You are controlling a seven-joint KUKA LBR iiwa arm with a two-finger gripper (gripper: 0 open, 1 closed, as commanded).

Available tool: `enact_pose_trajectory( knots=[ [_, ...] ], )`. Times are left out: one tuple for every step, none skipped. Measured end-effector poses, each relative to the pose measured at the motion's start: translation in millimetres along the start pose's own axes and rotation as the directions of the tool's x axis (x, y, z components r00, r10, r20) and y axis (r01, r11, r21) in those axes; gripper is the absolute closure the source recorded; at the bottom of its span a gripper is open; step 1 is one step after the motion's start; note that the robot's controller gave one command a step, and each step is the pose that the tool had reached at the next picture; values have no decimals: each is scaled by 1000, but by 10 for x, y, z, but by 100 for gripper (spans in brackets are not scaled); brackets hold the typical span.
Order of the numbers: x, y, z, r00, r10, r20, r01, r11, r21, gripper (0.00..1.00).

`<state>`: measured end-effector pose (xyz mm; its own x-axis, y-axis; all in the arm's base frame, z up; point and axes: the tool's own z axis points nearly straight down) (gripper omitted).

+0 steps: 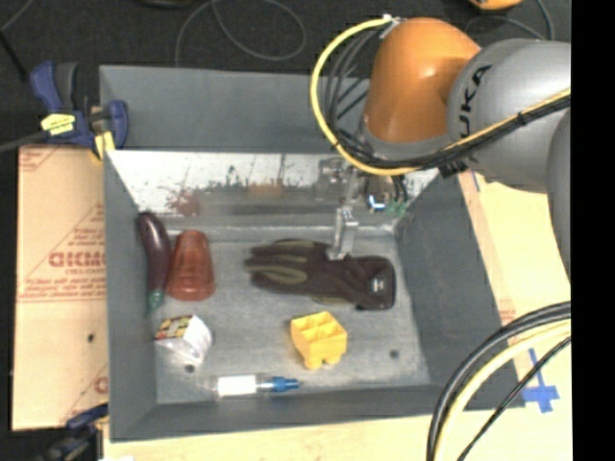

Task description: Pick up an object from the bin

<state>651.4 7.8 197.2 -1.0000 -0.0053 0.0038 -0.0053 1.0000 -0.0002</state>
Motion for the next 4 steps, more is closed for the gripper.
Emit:
enact_pose_trajectory(
  knots=[
    [-13,1,-55,1000,0,8,0,1000,0,0],
    [136,12,404,999,49,13,-49,999,-2,0],
    [301,15,989,997,-71,12,71,998,1,100],
    [301,15,989,997,-70,13,70,998,1,100]
  ],
)
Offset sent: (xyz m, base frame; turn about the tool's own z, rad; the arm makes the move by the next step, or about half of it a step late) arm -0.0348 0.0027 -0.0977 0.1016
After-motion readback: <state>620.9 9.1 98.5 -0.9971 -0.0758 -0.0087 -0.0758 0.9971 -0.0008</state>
